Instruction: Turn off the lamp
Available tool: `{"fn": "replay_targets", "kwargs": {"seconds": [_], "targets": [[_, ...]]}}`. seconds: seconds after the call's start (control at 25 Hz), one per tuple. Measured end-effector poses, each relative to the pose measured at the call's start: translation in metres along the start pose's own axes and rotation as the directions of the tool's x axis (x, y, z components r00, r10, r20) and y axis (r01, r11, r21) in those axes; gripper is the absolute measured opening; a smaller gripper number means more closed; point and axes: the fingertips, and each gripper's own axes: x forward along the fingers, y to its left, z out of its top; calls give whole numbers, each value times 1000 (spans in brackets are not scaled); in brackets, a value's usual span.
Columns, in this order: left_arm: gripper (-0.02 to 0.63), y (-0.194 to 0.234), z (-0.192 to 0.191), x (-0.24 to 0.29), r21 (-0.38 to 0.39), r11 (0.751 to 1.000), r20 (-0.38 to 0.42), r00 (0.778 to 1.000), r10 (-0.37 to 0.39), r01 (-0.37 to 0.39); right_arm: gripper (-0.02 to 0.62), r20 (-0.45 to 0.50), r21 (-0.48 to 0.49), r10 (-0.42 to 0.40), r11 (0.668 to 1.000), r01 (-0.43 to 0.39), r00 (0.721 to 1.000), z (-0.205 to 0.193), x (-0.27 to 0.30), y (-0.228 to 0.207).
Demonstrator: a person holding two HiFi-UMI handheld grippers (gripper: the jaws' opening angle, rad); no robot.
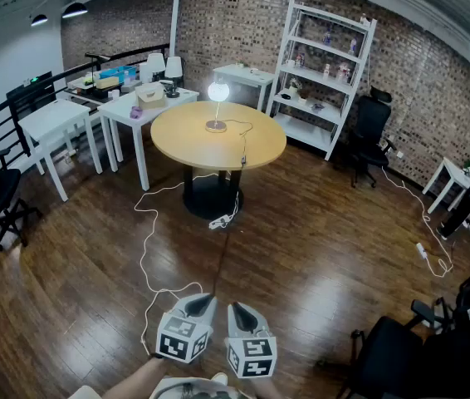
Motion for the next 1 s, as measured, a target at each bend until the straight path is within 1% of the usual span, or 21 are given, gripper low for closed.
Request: {"fn": "replay_targets", "kwargs": {"seconds": [0.12,0.32,0.48,0.72,0.84,1.0], "targets": [[0,-5,6,23,30,999,-1,1000,20,-20,20,18,-12,21,1000,-20,1000,8,9,-19],[0,-6,14,49,64,996,-15,998,58,-57,21,9,-7,46,999,-46,999,13,25,-46],[0,9,16,68,46,996,-16,997,72,-71,21,-6,0,59,998,-59,998,13,48,-58],[0,48,27,114,7,996,-6,996,86,-86,21,-16,-6,50,999,-50,999,23,102,-82],[0,76,38,143,-12,997,-7,997,74,-74,21,-21,-11,39,999,-39,999,32,140,-90],[0,117,62,181,-23,999,-8,999,44,-44,21,-28,-20,12,1000,-13,1000,57,197,-100]]}}
